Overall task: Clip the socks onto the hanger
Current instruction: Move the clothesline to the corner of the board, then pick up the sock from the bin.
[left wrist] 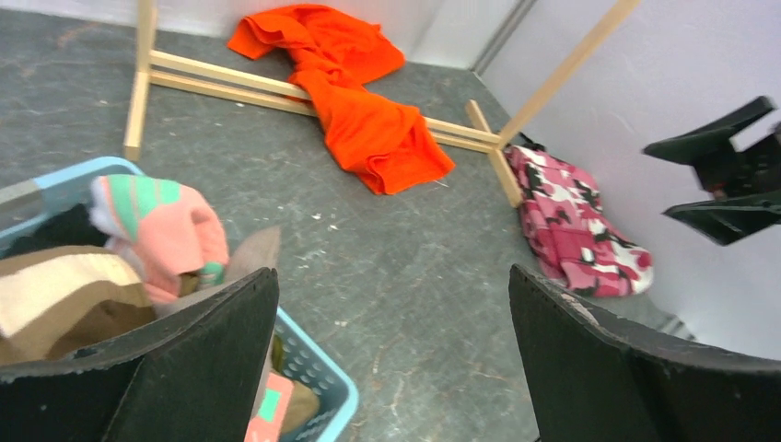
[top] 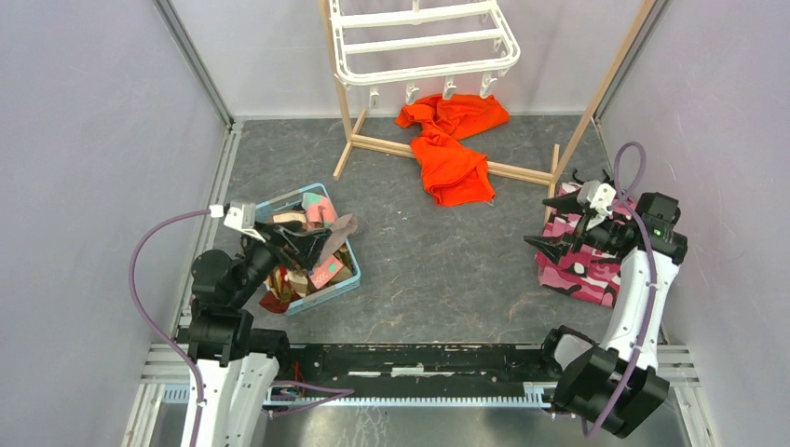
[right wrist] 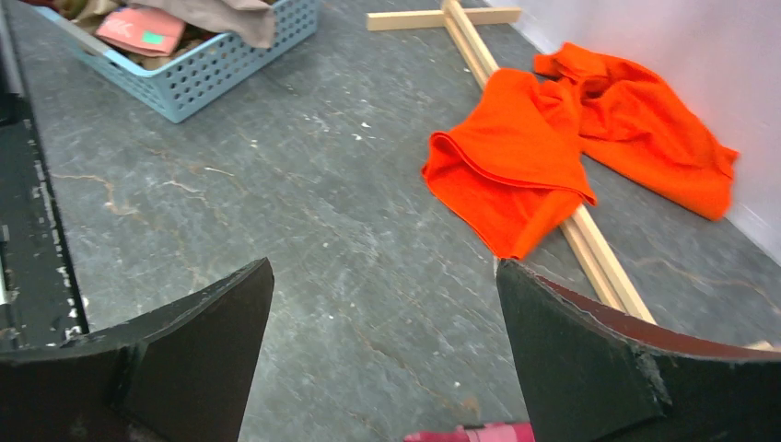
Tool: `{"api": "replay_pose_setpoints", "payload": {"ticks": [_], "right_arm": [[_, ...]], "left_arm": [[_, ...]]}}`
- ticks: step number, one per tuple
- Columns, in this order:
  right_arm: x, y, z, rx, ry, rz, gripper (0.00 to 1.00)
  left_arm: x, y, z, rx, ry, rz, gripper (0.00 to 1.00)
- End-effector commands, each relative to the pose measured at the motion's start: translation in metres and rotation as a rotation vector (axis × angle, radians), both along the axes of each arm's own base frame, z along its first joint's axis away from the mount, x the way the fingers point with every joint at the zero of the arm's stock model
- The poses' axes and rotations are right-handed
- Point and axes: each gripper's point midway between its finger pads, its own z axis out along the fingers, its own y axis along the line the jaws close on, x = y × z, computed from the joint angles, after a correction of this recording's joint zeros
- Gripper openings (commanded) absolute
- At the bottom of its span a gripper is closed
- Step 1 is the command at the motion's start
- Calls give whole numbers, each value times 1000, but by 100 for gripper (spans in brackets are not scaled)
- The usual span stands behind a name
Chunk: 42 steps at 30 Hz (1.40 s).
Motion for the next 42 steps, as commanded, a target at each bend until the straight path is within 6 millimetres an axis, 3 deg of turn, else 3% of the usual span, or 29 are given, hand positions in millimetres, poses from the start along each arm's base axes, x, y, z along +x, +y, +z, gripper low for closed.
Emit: {"api": "replay_pose_setpoints", "payload": {"ticks": [1,6,11,14,18,23,25,27,30,37,42], "right_arm": [[-15,20,5,36,-60,86,98],[-9,21,-17,33,18,109,94],[-5,27,-36,-23,95,159,98],[5,34,-49,-86,143,162,98],[40,33,-68,-223,113,-93,98],[19,62,-69,-203,107,76,98],[16,65,-71,-199,121,103,98],[17,65,-72,-204,122,105,98],[14,68,-72,-209,124,119,98],[16,69,-82,-219,173,132,98],[15,70,-83,-226,183,144,98]], "left_arm": [[-8,-16,10,-96,66,-92,100],[1,-11,-6,-56,155,-54,96],[7,-7,-19,-19,227,-19,92],[10,-14,-26,3,262,-30,96],[15,-38,-46,82,327,-48,100],[15,-78,-57,294,291,-8,100],[16,-92,-54,382,273,-17,100],[23,-94,-59,487,270,-6,100],[32,-90,-69,664,241,-16,100],[46,-75,-59,873,185,9,100],[50,-51,-76,1196,285,15,100]]}}
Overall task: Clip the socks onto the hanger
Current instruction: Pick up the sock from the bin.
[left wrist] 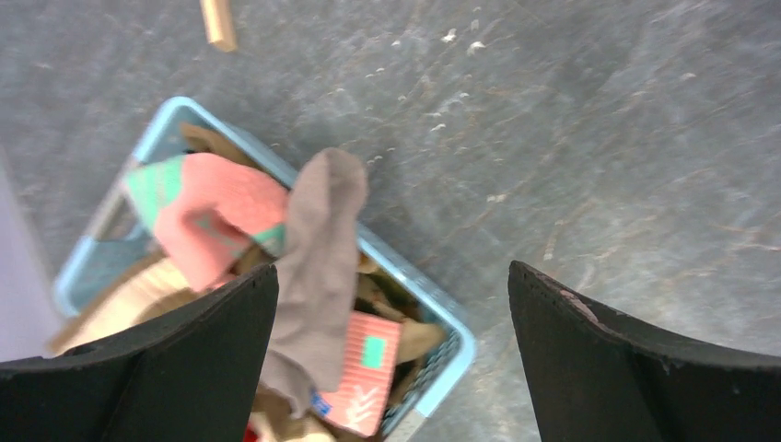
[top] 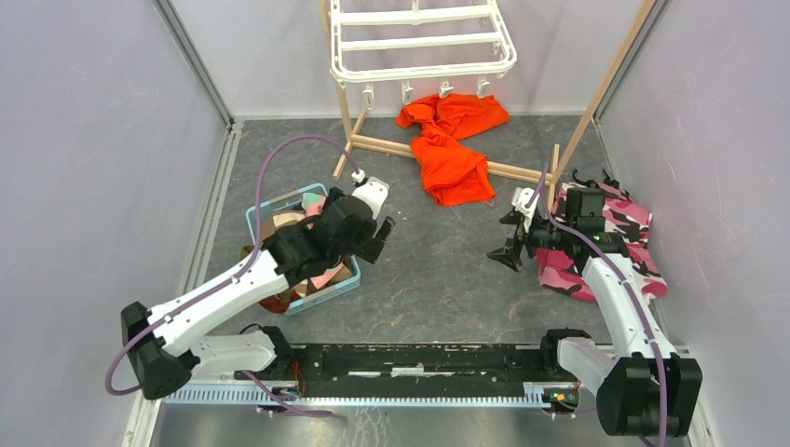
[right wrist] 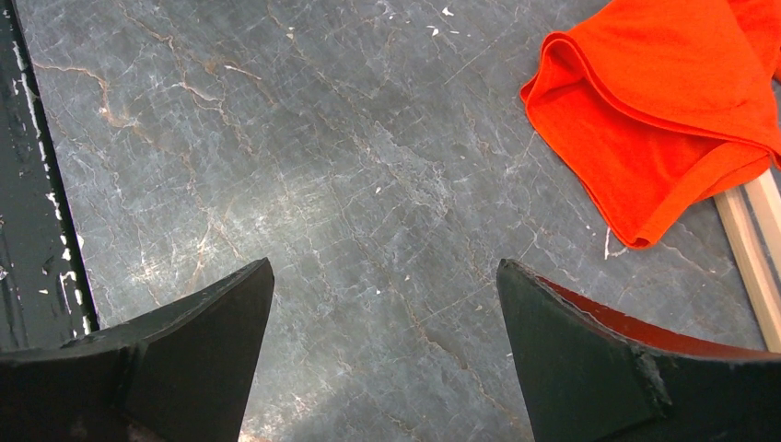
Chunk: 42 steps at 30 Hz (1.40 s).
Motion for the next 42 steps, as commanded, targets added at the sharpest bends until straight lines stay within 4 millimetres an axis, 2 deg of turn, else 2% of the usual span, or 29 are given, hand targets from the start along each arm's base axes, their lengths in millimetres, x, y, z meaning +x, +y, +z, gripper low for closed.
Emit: {"api": "replay_pose_setpoints", "payload": {"ticks": [1,5,7,11,16,20,23,27,30,32,37,42], "right_arm": [[6,1,14,-13,-39,11,98],[9,-2,8,-28,-27,-3,98],[10,-2,5,-27,-13,-3,98],[10,-2,2,-28,0,-4,98],[11,-2,-2,-32,18,-3,98],[10,-1,-4,-36,30,7,98],[10,-1,-5,-39,35,9,98],[10,-1,-5,-44,35,12,98],[7,5,-5,-47,32,37,98],[6,6,-6,-49,33,39,98],[6,7,-7,-49,35,41,98],[6,7,-7,-53,35,43,98]], "left_arm": [[8,31,-8,333,23,4,100],[13,38,-35,461,56,-10,100],[16,42,-43,503,65,-17,96],[23,51,-50,540,69,-10,84],[28,51,-55,482,40,-2,70],[31,50,-56,439,48,-10,63],[35,45,-47,344,40,-3,59],[49,38,-20,-1,10,4,60],[67,67,6,-222,-54,103,65],[73,80,13,-291,-78,148,66],[80,95,-2,-330,-43,233,66],[82,98,-15,-305,-1,256,60]]}}
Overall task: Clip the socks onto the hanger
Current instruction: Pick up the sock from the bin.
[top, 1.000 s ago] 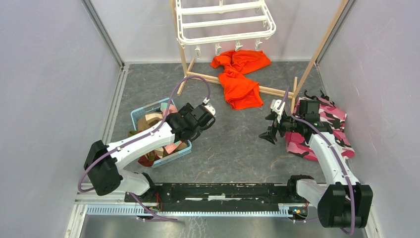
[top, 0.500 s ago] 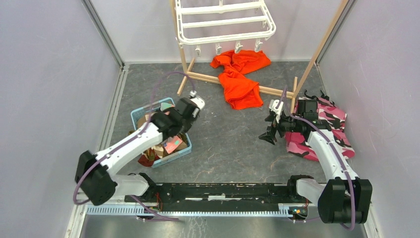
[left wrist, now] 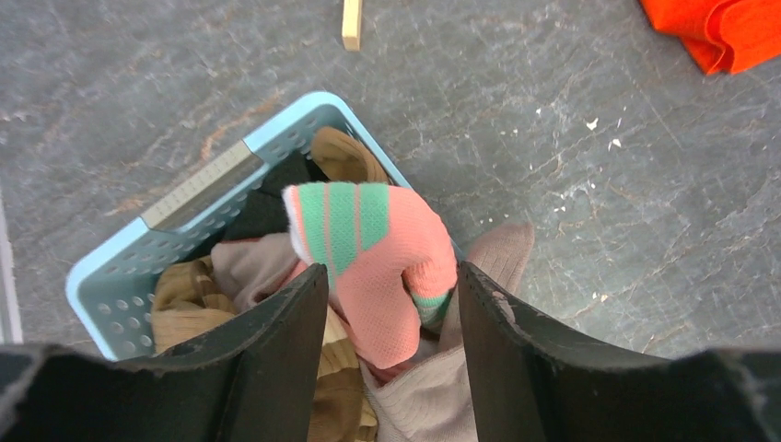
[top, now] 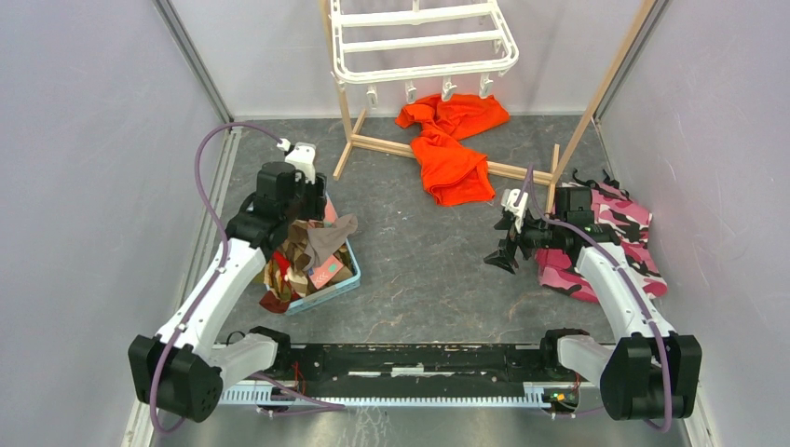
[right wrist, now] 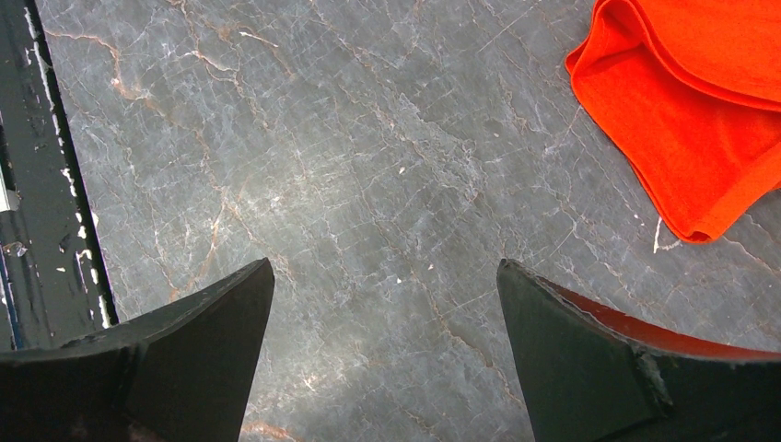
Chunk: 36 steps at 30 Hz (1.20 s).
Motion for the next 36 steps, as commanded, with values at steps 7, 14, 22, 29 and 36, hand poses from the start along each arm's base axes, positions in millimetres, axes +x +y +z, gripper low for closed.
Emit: {"api": "replay_pose_setpoints", "payload": {"ticks": [7,14,22,29,36], "right_arm": [[8,2,14,-9,-52,13,98],[8,2,14,-10,-54,14,98],[7,3,15,-8,-53,19,98],[5,5,16,2,-55,29,98],[2,9,18,11,-59,46,98]], "left_arm": [[4,1,-19,-11,63,40,50],[4,8,-26,28,88,65,37],[6,17,2,26,-12,105,2],[-5,40,100,-49,-321,221,2],[-17,55,138,-72,-441,291,2]]}}
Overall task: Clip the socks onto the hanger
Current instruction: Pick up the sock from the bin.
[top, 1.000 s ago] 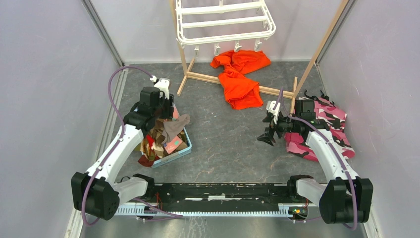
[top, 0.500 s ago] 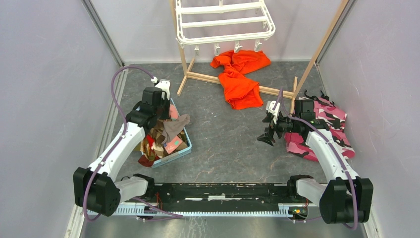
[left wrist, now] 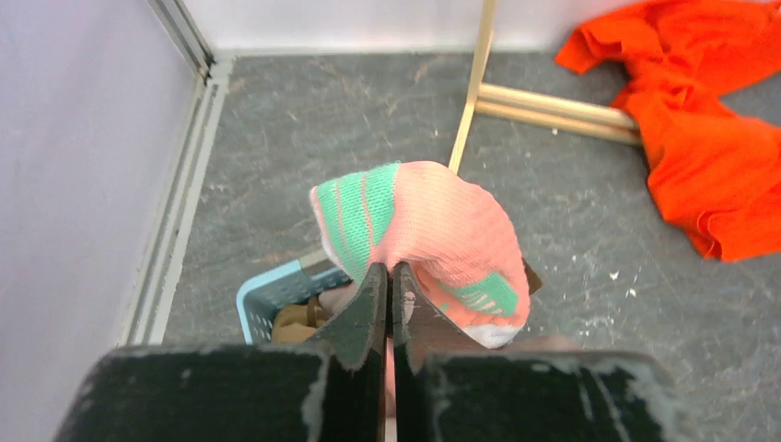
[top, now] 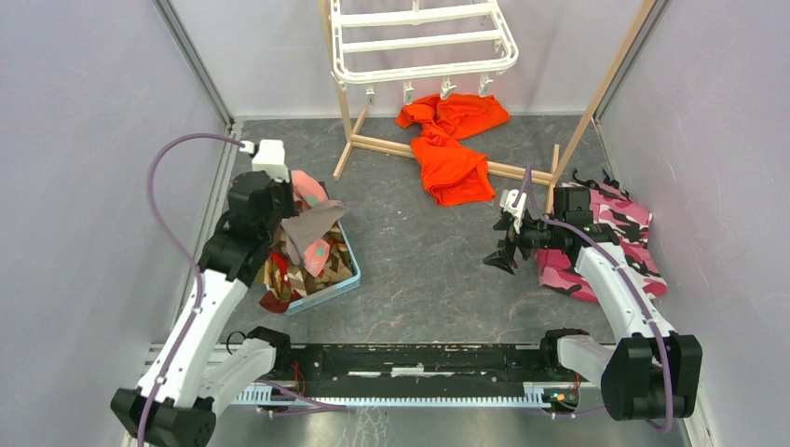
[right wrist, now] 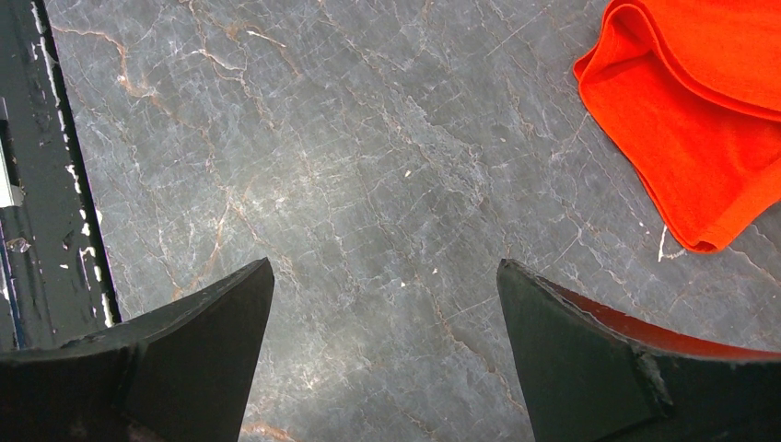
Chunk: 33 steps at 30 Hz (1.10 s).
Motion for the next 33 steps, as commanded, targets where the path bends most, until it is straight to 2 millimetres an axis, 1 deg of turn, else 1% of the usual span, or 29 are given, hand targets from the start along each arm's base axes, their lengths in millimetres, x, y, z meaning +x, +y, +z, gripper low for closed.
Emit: {"api": "replay_pose_setpoints", "payload": {"ticks": [1,5,6,8,11,12,14,16,17,19,23,24,27,29,30,31,33], "right_arm": [[4,5,19,15,-58,29,98],[4,5,20,14,-67,28,98],[4,5,20,13,-66,26,98],[5,5,20,13,-67,26,98],[4,5,20,14,-67,29,98],[4,6,20,15,-67,31,98],[3,6,20,19,-67,37,98],[1,8,22,25,-72,50,98],[0,8,22,27,-73,55,98],[-1,10,24,32,-83,65,98],[-6,14,27,47,-106,95,98],[-7,16,29,52,-117,109,98],[-16,28,30,68,-145,179,98],[-22,36,31,76,-171,232,98],[-25,41,31,80,-186,262,98],[-28,46,32,91,-199,290,98],[-36,55,35,122,-219,347,98]], "left_arm": [[5,7,42,-55,-132,57,2],[11,-10,30,-75,-81,-22,2],[12,-16,31,-90,-79,-49,2],[10,-26,40,-130,-105,-95,2],[1,-35,70,-186,-178,-150,2],[-4,-37,85,-209,-210,-171,2],[-14,-46,103,-257,-250,-229,2],[-23,-53,115,-304,-277,-268,2],[-29,-61,118,-327,-279,-319,2],[-36,-72,118,-374,-268,-379,2],[-57,-104,115,-494,-247,-557,2],[-64,-113,120,-530,-257,-619,2],[-92,-141,132,-666,-273,-836,2],[-111,-155,139,-767,-293,-977,2],[-118,-160,139,-811,-306,-1031,2],[-123,-164,133,-852,-308,-1066,2],[-132,-172,131,-891,-319,-1124,2]]}}
